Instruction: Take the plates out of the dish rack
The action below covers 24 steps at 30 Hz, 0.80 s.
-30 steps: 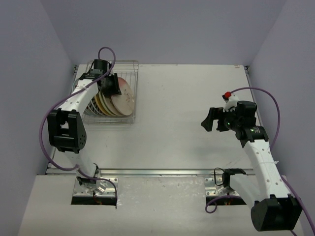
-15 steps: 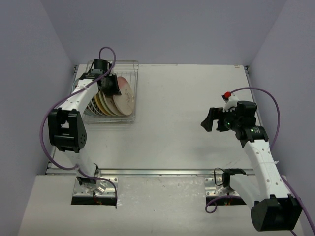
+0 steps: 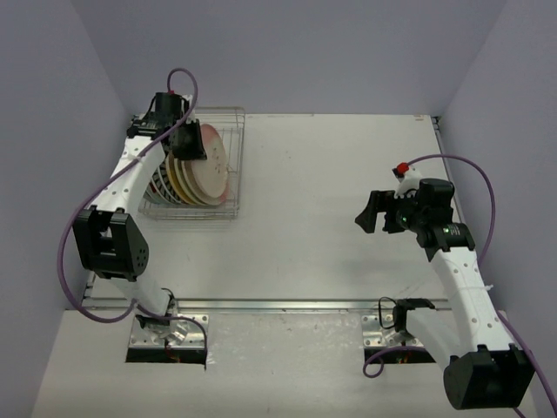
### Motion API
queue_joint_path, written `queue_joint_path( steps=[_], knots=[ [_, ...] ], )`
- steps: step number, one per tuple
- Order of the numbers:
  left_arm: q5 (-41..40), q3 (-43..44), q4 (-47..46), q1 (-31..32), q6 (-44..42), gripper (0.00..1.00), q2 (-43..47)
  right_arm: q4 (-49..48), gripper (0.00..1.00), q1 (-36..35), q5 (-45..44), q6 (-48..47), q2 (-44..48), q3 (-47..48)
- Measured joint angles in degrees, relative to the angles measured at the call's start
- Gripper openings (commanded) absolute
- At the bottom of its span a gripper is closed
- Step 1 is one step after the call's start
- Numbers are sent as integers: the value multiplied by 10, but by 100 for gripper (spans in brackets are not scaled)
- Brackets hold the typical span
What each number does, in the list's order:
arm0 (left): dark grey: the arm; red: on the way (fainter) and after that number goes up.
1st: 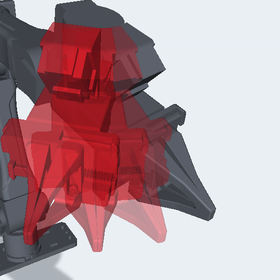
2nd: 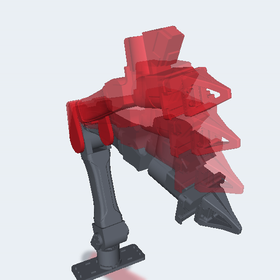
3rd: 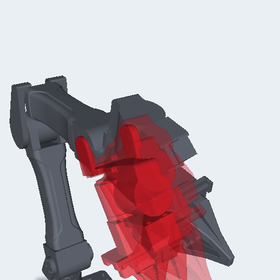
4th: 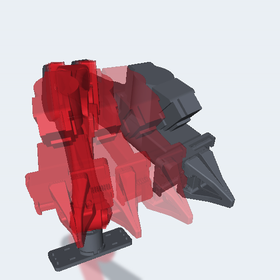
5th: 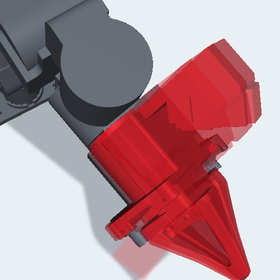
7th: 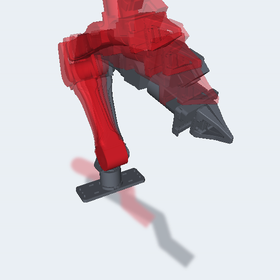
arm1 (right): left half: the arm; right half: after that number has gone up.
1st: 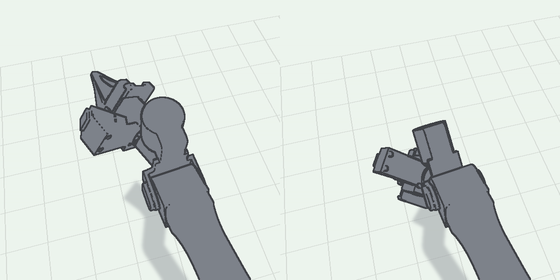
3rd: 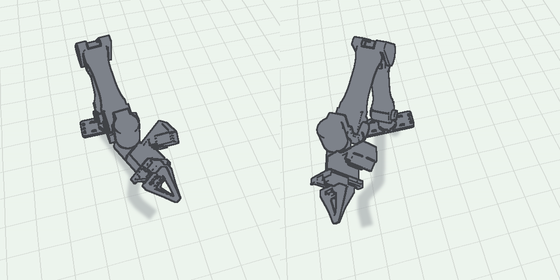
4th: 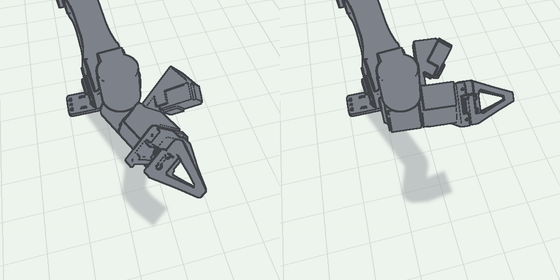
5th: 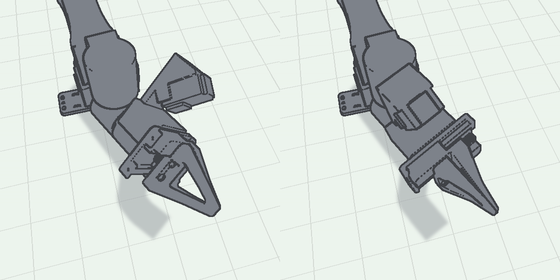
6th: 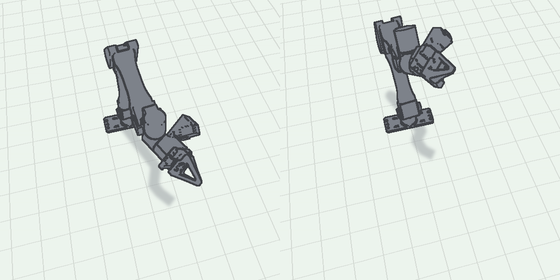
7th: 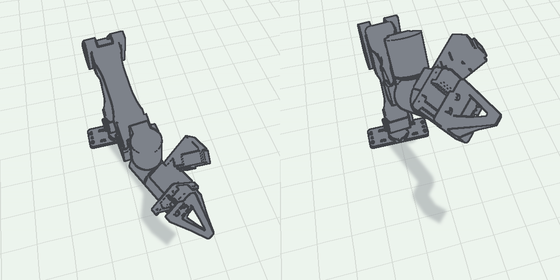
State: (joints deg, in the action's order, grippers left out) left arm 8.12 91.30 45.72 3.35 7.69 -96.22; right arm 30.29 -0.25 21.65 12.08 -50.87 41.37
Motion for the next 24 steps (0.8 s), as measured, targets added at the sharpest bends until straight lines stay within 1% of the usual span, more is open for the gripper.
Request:
queue_joint_path(
  steps=[4, 8, 11, 13, 16, 19, 22, 24],
  knots=[
    [4, 14, 4, 0, -6, 0, 44, 3, 99, 0, 2, 0, 0, 9],
    [50, 30, -9, 0, -11, 0, 98, 4, 99, 0, 17, 2, -2, 25],
    [119, 32, -30, 0, -10, 0, 140, 4, 99, 0, 42, 6, -6, 42],
    [182, 26, -51, 0, 1, 0, 163, 6, 99, 0, 73, 12, -10, 57],
    [296, -16, -109, 3, 35, 0, 193, -7, 99, 0, 138, 33, -15, 81],
    [374, -66, -150, 16, 67, 0, 204, -35, 99, 0, 200, 70, -20, 99],
    [429, -107, -179, 38, 100, 0, 197, -86, 99, 0, 260, 127, -41, 116],
    [451, -120, -188, 55, 112, 0, 186, -127, 99, 0, 288, 164, -59, 120]
  ],
)
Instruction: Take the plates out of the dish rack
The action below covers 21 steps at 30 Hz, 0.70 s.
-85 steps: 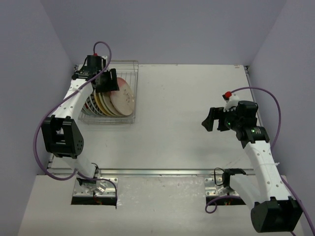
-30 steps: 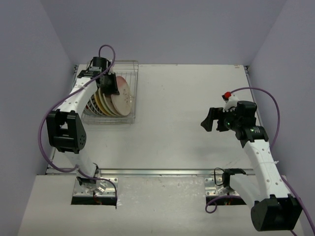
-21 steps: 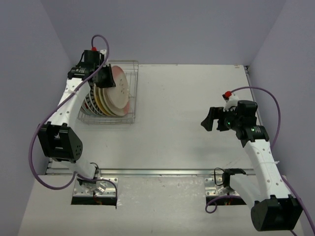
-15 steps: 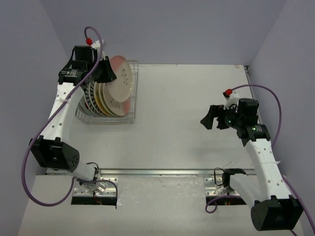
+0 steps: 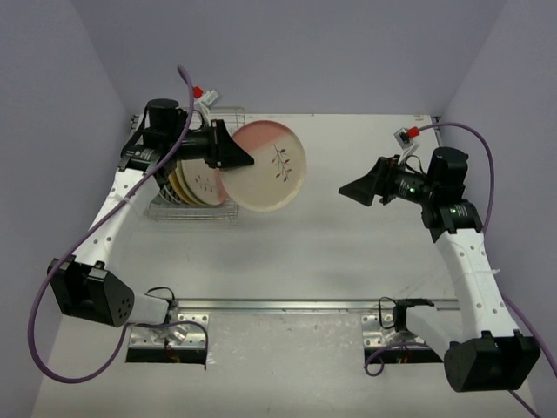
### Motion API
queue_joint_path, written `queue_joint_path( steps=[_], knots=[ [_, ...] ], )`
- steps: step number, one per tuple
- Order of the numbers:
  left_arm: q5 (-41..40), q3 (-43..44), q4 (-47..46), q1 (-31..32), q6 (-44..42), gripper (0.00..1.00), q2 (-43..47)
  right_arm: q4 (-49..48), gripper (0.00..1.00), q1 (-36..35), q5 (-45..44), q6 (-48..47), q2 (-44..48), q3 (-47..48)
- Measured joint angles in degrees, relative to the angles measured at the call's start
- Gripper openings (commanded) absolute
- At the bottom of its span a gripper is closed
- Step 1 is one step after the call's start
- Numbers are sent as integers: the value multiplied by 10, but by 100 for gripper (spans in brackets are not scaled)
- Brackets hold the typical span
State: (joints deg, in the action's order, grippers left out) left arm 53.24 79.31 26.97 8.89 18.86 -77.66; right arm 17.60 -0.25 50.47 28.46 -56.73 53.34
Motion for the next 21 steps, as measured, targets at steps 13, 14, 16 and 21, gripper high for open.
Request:
queue_joint_path(
  steps=[13, 14, 16, 21],
  knots=[
    [85, -54, -90, 72, 48, 0, -16, -169, 93, -32, 60, 126, -100, -3],
    [90, -57, -95, 73, 52, 0, -19, -176, 92, -38, 63, 129, -104, -3],
    [95, -61, -104, 73, 58, 0, -26, -189, 88, -47, 68, 134, -111, -3],
    [106, -69, -137, 77, 80, 0, -47, -210, 71, -70, 73, 137, -137, -3]
  ],
)
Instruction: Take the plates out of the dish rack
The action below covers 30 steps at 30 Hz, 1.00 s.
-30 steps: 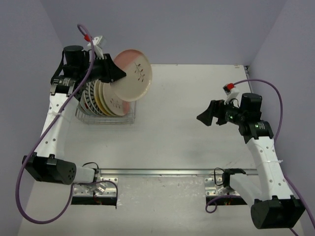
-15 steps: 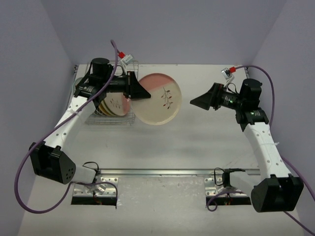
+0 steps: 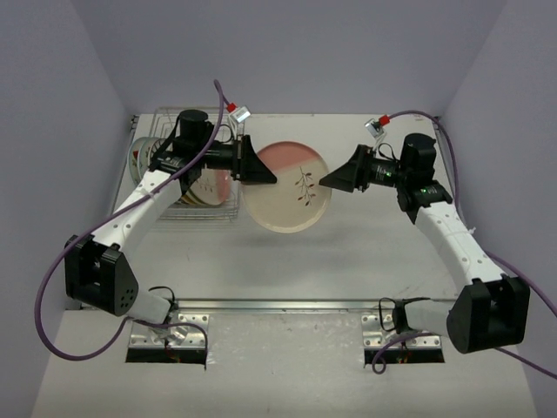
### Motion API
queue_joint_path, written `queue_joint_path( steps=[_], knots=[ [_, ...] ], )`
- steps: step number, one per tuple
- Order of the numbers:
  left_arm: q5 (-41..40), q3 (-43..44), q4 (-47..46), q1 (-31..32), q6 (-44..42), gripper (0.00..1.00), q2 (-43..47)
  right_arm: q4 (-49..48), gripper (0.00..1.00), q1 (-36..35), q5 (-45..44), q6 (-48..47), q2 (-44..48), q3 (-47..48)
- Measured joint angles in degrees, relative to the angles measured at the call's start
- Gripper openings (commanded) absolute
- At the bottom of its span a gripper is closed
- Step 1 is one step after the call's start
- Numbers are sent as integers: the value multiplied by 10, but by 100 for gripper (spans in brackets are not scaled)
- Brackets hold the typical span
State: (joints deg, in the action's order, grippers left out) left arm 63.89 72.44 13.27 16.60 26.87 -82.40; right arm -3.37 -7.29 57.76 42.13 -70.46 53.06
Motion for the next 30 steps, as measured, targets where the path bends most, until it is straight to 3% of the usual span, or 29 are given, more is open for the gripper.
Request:
queue_joint_path(
  steps=[2, 4, 8, 9, 10, 12, 13, 15, 21, 30],
  knots=[
    [3, -4, -8, 0, 8, 0, -3, -4, 64, -10, 1, -1, -13, 0],
    [6, -8, -14, 1, 13, 0, -4, -5, 50, -23, 0, -5, -23, 0],
    [10, -11, -25, 3, 21, 3, -4, -4, 7, -49, 3, -16, -35, 1],
    [12, -12, -27, 3, 21, 10, -4, -4, 6, -53, 5, -18, -37, 1],
    [15, -14, -29, 2, 18, 28, -4, -4, 1, -55, 12, -19, -38, 1],
    [18, -20, -32, 0, 21, 63, -4, -8, 0, -52, 35, -18, -39, 4],
    [16, -22, -33, 0, 22, 70, -4, -10, 0, -52, 38, -20, -39, 5],
    [9, -22, -32, 0, 21, 95, -4, -8, 0, -52, 36, -14, -44, 4],
    [-36, -15, -7, -15, -4, 100, -3, -3, 0, -39, 27, 3, -67, -1],
    [-289, 45, 67, -77, -72, 100, 78, 8, 0, 108, -16, 27, -118, -24]
  ],
)
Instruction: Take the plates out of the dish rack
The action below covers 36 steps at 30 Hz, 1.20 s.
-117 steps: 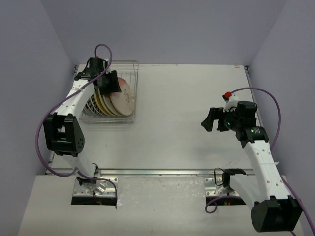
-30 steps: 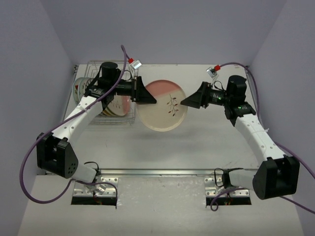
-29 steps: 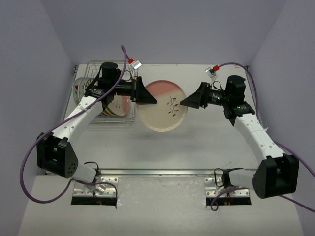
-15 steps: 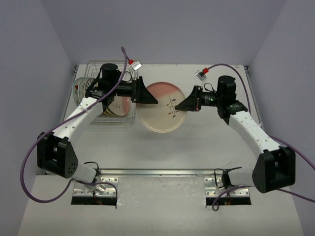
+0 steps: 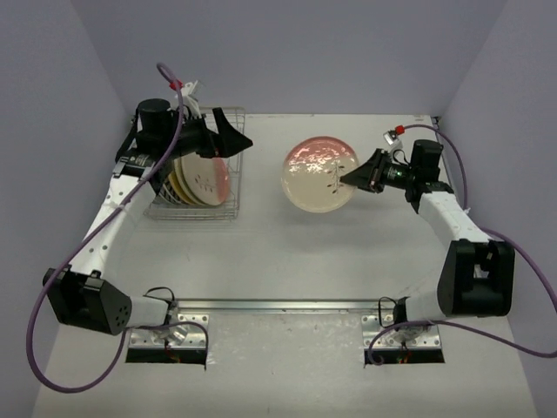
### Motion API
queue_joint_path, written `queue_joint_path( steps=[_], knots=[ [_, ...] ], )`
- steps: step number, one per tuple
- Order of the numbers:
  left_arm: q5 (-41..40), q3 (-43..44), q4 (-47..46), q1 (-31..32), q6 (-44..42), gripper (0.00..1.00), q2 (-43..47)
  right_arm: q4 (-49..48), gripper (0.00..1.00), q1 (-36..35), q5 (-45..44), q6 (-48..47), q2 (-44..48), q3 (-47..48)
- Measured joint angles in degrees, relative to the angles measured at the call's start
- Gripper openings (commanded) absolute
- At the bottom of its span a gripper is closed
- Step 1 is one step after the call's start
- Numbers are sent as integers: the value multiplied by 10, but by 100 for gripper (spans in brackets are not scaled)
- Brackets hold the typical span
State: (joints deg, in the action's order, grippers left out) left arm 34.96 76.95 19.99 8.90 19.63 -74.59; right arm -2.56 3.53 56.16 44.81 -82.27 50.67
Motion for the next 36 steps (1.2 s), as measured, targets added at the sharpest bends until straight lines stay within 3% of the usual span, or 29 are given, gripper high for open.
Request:
queue_joint_path(
  steps=[5, 10, 23, 26, 28, 36],
  knots=[
    [-110, 16, 12, 1, -34, 100, 76, 55, 0, 40, -55, -33, -95, 35],
    [-170, 36, 41, 1, -70, 100, 82, 109, 0, 44, -91, -77, -210, 110],
    [-226, 1, 111, 1, -115, 100, 61, 192, 0, 46, -84, -135, -410, 311],
    [-234, -5, 113, 1, -118, 100, 61, 216, 4, 46, -82, -148, -443, 351],
    [-238, -6, 115, 1, -119, 100, 61, 235, 13, 46, -81, -154, -459, 373],
    [-250, -12, 114, 1, -119, 100, 59, 313, 24, 48, -124, -179, -493, 442]
  ],
)
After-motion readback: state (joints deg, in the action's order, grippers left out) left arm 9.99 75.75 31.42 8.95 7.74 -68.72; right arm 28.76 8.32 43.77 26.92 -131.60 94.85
